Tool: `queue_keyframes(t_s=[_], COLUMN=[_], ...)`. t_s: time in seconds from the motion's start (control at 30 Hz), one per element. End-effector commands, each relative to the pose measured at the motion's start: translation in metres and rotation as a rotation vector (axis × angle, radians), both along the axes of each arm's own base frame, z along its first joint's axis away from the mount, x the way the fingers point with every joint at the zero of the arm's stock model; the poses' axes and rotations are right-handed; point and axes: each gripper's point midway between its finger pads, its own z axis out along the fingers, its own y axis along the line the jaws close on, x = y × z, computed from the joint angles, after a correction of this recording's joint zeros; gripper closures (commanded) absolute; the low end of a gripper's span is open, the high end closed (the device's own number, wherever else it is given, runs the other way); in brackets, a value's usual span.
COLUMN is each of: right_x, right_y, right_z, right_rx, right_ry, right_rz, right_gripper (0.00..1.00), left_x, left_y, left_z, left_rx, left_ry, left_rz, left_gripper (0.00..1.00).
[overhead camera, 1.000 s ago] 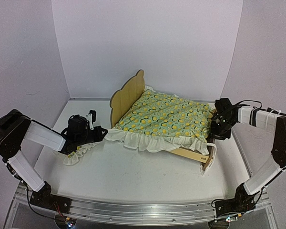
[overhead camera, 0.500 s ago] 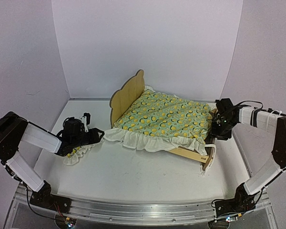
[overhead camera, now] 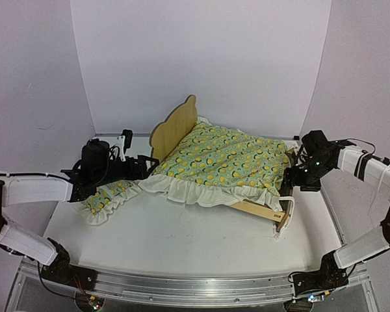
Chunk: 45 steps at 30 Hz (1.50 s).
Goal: Set up the pet bed
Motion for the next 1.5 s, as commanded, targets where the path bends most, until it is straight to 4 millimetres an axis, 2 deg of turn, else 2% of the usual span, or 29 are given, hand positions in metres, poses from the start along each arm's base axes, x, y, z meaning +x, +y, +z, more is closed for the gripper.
queue_keyframes(t_s=[0.0,0.03,0.07,0.13,0.27,0.43,0.5,0.6,0.67,0.73,0.8,0.93,1.0,1.07,1.13,1.17,1.23,1.3,1.33,1.4,1.47], right_x=[-0.008,-0.01,-0.013,-0.017,-0.006,0.007,0.009,0.009,0.008,0.009,0.007,0.0,0.001,-0.001,0.0,0.009,0.03,0.05,0.06,0.076,0.093], right_y=[0.035,0.046,0.059,0.075,0.08,0.092,0.095,0.102,0.116,0.126,0.134,0.149,0.152,0.157,0.155,0.145,0.117,0.084,0.059,0.02,-0.01], right_z=[0.032,0.037,0.041,0.043,0.035,0.027,0.024,0.024,0.025,0.024,0.021,0.011,0.008,0.007,0.007,0.007,0.016,0.041,0.051,0.064,0.056], right_rx=[0.058,0.046,0.038,-0.001,-0.069,-0.054,-0.056,-0.032,0.032,0.066,0.081,0.11,0.122,0.137,0.126,0.071,-0.038,-0.07,-0.059,0.002,0.038], right_ry=[-0.069,-0.089,-0.103,-0.113,-0.094,-0.065,-0.058,-0.059,-0.053,-0.043,-0.035,-0.002,0.006,0.016,0.014,0.001,-0.054,-0.139,-0.176,-0.22,-0.199], right_rz=[0.194,0.241,0.297,0.37,0.396,0.421,0.438,0.48,0.525,0.552,0.605,0.667,0.666,0.674,0.65,0.574,0.375,0.164,0.046,-0.14,-0.276], right_gripper=[0.16,0.14,0.13,0.11,0.13,0.26,0.26,0.19,0.18,0.18,0.19,0.26,0.35,0.43,0.43,0.35,0.2,0.1,0.05,0.02,0.03], left_x=[0.044,0.057,0.066,0.087,0.125,0.172,0.188,0.205,0.207,0.199,0.181,0.131,0.105,0.078,0.059,0.054,0.044,0.037,0.036,0.038,0.046], left_y=[0.002,0.001,0.003,0.005,0.019,0.041,0.048,0.054,0.057,0.056,0.053,0.051,0.05,0.043,0.042,0.041,0.041,0.039,0.039,0.046,0.058], left_z=[0.001,0.009,0.003,0.004,0.002,0.0,0.002,0.01,0.017,0.03,0.044,0.08,0.093,0.101,0.097,0.092,0.097,0.099,0.101,0.101,0.105], left_rx=[0.147,0.166,0.203,0.244,0.316,0.388,0.415,0.463,0.479,0.47,0.426,0.301,0.229,0.159,0.127,0.116,0.077,0.055,0.055,0.068,0.094], left_ry=[-0.037,-0.04,-0.021,-0.026,-0.043,-0.058,-0.063,-0.104,-0.108,-0.127,-0.138,-0.157,-0.154,-0.161,-0.139,-0.116,-0.128,-0.138,-0.144,-0.154,-0.175], left_rz=[0.094,0.112,0.134,0.171,0.237,0.27,0.272,0.28,0.274,0.254,0.215,0.142,0.106,0.042,0.017,0.017,0.023,0.03,0.037,0.084,0.159], left_gripper=[0.08,0.1,0.1,0.12,0.18,0.26,0.29,0.26,0.18,0.12,0.08,0.05,0.05,0.06,0.06,0.07,0.08,0.08,0.08,0.08,0.06])
